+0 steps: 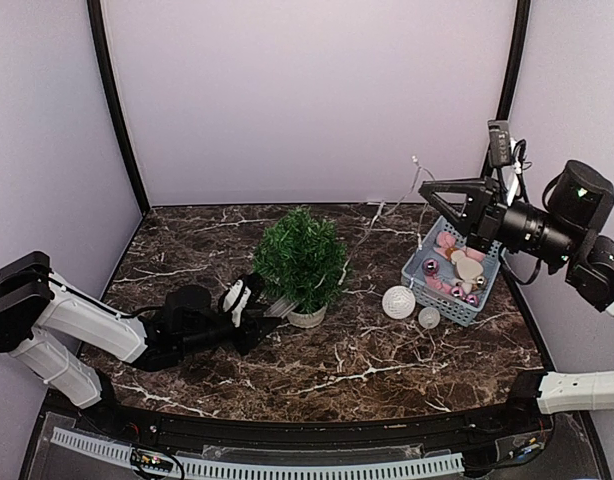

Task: Decorate the small christmas tree
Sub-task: Place the side of the string light at the center of the board.

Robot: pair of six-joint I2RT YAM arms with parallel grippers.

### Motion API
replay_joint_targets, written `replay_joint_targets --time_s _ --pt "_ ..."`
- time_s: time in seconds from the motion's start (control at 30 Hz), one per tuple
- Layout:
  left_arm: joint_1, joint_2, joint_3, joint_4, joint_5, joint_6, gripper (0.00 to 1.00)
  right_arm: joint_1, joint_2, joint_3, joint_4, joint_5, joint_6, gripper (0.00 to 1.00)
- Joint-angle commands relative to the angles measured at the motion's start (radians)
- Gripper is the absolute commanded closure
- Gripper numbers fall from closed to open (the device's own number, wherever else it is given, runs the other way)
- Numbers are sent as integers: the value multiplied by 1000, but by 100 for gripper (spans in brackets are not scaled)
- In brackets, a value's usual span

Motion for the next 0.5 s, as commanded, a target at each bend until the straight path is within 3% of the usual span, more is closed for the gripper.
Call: replay_joint_targets --time_s 0.0,0.3,0.47 --pt "9 -5 -11 34 12 -6 68 -4 -4 -44 46 -47 30 100" --pt "7 1 -12 37 10 -6 68 -4 -14 -49 17 -258 86 100" --pt "9 1 -9 37 9 -7 68 -4 -18 -54 -74 -186 87 100"
